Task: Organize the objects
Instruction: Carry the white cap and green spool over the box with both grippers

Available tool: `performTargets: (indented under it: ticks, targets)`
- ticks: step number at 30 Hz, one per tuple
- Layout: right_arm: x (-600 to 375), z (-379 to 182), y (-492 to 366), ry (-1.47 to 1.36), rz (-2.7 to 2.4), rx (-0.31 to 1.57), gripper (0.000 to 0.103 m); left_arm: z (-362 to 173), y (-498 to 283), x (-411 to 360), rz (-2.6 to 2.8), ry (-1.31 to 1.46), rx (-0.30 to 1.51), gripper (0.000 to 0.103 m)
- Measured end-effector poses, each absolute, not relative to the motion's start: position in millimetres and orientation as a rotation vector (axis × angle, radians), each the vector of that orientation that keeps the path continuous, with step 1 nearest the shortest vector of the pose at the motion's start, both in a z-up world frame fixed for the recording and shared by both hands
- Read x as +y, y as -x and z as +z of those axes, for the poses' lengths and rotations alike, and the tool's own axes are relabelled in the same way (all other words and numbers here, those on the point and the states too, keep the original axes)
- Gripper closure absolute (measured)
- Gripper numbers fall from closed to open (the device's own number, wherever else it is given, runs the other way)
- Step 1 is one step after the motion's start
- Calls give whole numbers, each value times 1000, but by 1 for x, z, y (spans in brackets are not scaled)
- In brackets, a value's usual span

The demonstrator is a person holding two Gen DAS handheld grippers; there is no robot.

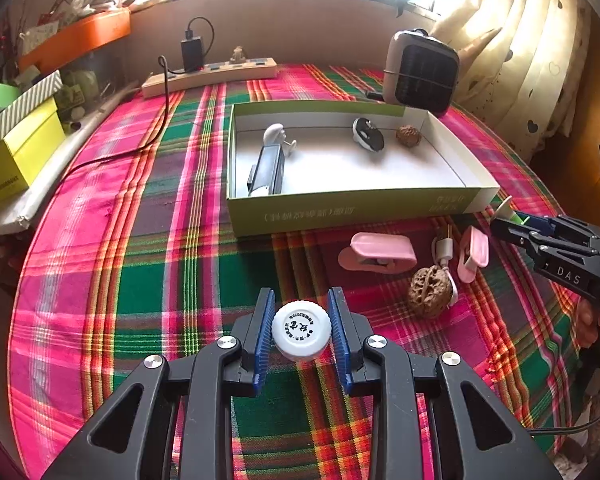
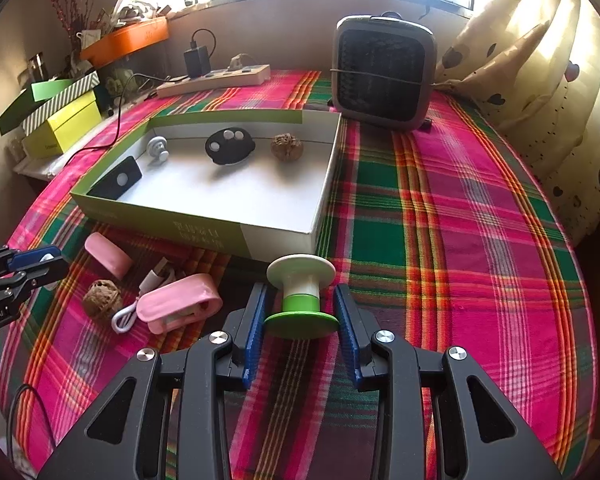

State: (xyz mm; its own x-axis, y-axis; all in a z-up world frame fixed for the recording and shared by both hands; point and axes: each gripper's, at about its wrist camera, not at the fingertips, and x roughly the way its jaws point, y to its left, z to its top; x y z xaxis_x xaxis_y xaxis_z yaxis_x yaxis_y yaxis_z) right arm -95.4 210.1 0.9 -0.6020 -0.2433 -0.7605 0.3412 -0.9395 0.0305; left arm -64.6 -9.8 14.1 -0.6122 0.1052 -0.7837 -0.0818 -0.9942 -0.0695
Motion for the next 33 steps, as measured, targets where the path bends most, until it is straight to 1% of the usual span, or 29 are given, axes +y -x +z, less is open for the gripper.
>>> performTargets:
  ticks: [10, 22, 30, 33]
  targets:
    - [212, 17, 90, -1133, -2567, 153, 68, 33, 71, -6, 2725, 1272, -43, 78]
    - [201, 41, 100, -1066, -2581, 150, 68, 51, 101, -6, 2703, 1227, -76, 78]
    - [186, 43, 118, -1066, -2567, 160, 68, 57, 128, -7, 2694, 1219, -93, 78]
    - [181, 41, 127, -1080, -2561, 162, 68, 59, 139, -5, 2703, 1212, -65, 78]
